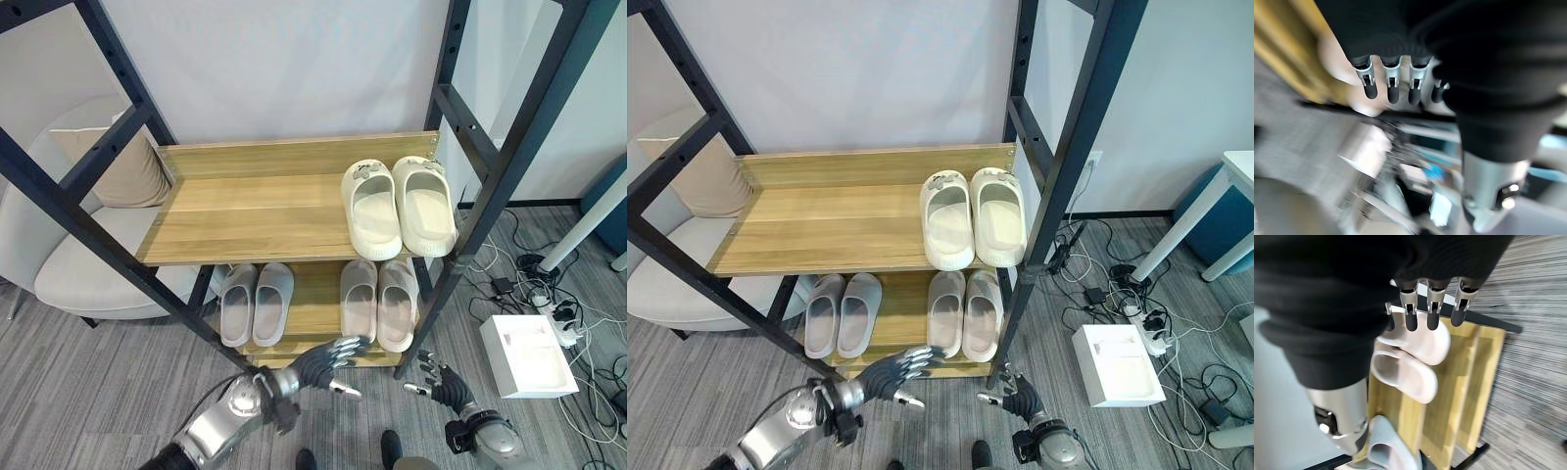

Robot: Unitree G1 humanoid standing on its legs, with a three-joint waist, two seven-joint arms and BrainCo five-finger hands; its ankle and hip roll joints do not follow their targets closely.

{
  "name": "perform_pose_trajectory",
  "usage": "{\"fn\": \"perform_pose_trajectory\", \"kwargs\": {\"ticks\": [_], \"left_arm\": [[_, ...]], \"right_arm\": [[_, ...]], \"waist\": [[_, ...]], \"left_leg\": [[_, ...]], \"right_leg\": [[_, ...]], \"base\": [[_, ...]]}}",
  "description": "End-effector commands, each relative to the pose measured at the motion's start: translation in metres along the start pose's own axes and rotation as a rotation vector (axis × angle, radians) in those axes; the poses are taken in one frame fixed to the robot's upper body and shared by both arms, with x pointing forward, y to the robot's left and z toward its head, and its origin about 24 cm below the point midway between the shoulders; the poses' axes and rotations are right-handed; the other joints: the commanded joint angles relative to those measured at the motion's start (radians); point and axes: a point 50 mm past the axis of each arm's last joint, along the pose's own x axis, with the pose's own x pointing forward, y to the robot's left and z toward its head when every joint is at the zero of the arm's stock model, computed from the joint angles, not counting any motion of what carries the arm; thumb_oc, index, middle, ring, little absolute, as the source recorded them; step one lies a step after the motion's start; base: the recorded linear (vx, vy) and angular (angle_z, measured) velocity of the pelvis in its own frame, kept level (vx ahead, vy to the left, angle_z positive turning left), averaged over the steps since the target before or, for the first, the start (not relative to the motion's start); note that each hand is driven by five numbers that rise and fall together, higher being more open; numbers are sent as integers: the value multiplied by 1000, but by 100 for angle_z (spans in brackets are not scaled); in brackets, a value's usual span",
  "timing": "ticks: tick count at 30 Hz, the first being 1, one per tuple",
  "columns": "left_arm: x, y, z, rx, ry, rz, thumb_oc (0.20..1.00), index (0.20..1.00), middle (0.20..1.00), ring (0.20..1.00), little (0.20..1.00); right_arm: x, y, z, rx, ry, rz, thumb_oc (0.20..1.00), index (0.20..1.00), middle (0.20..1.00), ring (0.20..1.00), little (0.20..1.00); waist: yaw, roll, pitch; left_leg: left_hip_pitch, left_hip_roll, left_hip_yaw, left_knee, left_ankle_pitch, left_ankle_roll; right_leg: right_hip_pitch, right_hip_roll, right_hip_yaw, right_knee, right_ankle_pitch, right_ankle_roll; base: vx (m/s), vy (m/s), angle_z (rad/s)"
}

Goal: Arrange the slippers neatly on the shoe rack.

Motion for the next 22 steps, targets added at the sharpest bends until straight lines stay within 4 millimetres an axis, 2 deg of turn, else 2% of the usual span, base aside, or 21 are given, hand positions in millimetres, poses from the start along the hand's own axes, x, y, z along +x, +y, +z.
{"fn": "perform_pose_trajectory", "kwargs": {"ticks": [1, 4, 8, 13, 22], "left_arm": [[3, 15, 7, 38, -38, 140, 1000, 1000, 1000, 1000, 1000], [2, 20, -20, -146, 21, 303, 1000, 1000, 1000, 1000, 1000], [-3, 31, -43, -439, 29, 569, 1000, 1000, 1000, 1000, 1000], [-13, 38, -50, -518, 18, 699, 1000, 1000, 1000, 1000, 1000], [-29, 54, -53, -518, 2, 814, 1000, 1000, 1000, 1000, 1000]], "right_arm": [[5, 5, 30, 20, -144, 11, 1000, 1000, 1000, 1000, 1000], [5, 10, 30, 46, -150, -2, 1000, 1000, 1000, 1000, 1000], [7, 15, 29, 86, -153, -47, 1000, 1000, 1000, 1000, 1000], [5, 15, 28, 99, -160, -75, 1000, 1000, 1000, 1000, 1000], [4, 9, 20, 73, -124, -103, 1000, 1000, 1000, 1000, 1000]], "waist": [[12, -36, 4], [19, -42, 6], [39, -52, 10], [50, -58, 13], [58, -61, 13]], "left_leg": [[18, 20, -44, 0, -89, -10], [16, 19, -48, 0, -86, -9], [10, 16, -60, 0, -77, -6], [10, 16, -66, 0, -76, -5], [10, 15, -69, 0, -75, -5]], "right_leg": [[47, -27, -35, 2, -97, 48], [48, -27, -40, 2, -97, 45], [50, -27, -50, 2, -98, 40], [53, -29, -56, 2, -100, 39], [57, -31, -60, 2, -102, 38]], "base": [[0, 0, 0], [-15, -12, 7], [-17, -17, 7], [-6, -3, 9], [0, 0, 0]]}}
